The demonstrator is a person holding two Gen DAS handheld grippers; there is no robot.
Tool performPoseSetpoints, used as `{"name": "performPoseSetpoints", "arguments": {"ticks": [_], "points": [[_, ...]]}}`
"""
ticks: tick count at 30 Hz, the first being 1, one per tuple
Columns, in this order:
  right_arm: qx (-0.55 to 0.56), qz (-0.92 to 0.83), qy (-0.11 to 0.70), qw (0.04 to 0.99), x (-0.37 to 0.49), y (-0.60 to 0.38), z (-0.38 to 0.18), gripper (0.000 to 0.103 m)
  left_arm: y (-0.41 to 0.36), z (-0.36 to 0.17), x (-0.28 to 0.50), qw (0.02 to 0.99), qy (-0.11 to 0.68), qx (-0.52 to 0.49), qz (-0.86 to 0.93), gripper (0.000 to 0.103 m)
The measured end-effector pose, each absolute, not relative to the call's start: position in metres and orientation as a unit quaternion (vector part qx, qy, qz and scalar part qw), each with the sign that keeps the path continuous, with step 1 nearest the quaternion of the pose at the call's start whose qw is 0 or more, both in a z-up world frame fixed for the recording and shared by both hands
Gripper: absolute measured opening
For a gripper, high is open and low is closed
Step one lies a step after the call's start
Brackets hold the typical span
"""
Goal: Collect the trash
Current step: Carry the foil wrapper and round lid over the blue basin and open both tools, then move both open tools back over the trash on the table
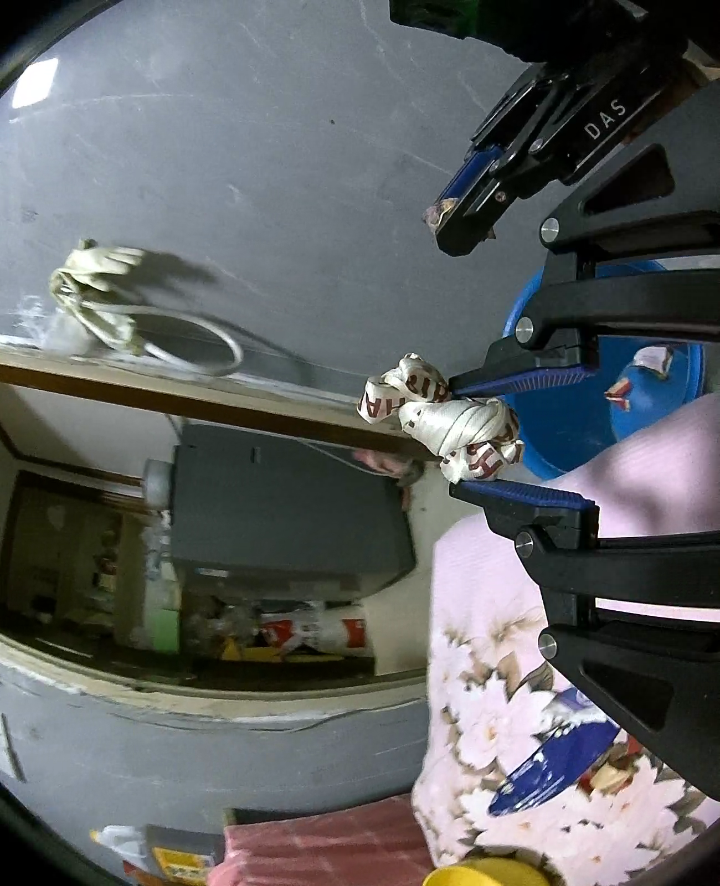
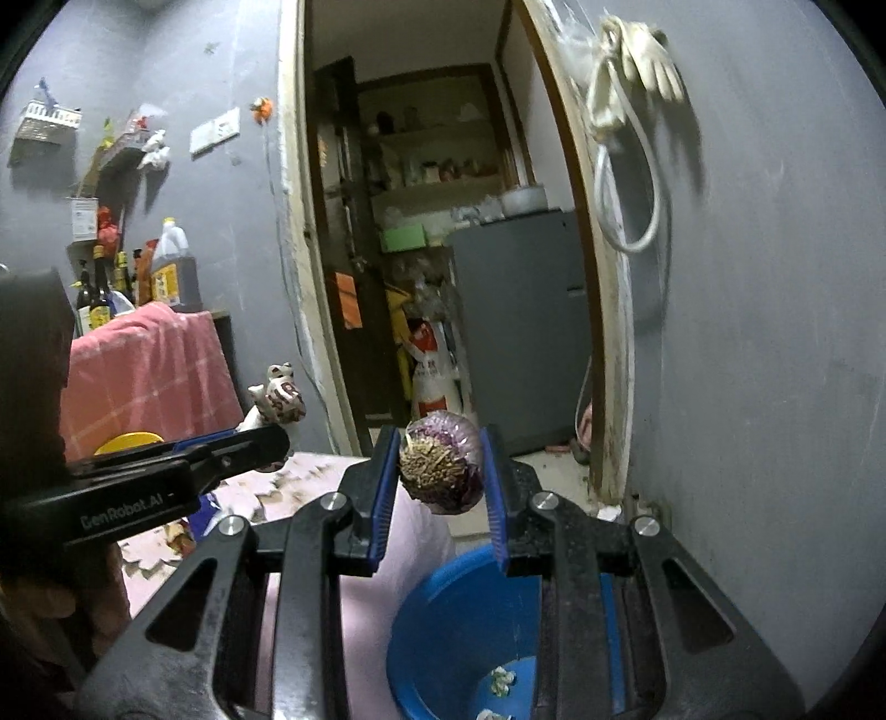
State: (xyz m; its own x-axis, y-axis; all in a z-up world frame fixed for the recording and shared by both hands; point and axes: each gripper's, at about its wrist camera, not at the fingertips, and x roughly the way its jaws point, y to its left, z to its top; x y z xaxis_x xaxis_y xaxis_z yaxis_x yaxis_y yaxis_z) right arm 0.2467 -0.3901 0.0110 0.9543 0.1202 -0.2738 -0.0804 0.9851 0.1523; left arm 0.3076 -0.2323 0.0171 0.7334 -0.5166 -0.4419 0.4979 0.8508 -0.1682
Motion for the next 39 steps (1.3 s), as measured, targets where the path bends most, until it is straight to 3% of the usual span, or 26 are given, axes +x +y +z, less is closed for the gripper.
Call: {"name": "performPoseSetpoints", "arguments": {"ticks": [9, 14, 16, 27, 39], "points": [[0.104, 0.034, 0.188, 0.976, 0.266, -0.412, -0.026, 0.038, -0.261, -0.020, 0.335, 0.904, 0.314, 0.010, -0.290, 0.026], [0.115, 0.023, 0.209, 0.971, 0.275, -0.420, -0.044, 0.039, -0.274, -0.046, 0.345, 0.885, 0.360, 0.027, -0.295, 0.037], [0.119, 0.019, 0.219, 0.968, 0.279, -0.423, -0.050, 0.044, -0.275, -0.053, 0.348, 0.882, 0.367, 0.027, -0.294, 0.041], [0.137, 0.007, 0.232, 0.963, 0.282, -0.432, -0.061, 0.047, -0.276, -0.067, 0.350, 0.881, 0.375, 0.029, -0.286, 0.042], [0.122, 0.013, 0.220, 0.968, 0.276, -0.422, -0.045, 0.048, -0.258, -0.041, 0.339, 0.893, 0.351, 0.010, -0.282, 0.042]]}}
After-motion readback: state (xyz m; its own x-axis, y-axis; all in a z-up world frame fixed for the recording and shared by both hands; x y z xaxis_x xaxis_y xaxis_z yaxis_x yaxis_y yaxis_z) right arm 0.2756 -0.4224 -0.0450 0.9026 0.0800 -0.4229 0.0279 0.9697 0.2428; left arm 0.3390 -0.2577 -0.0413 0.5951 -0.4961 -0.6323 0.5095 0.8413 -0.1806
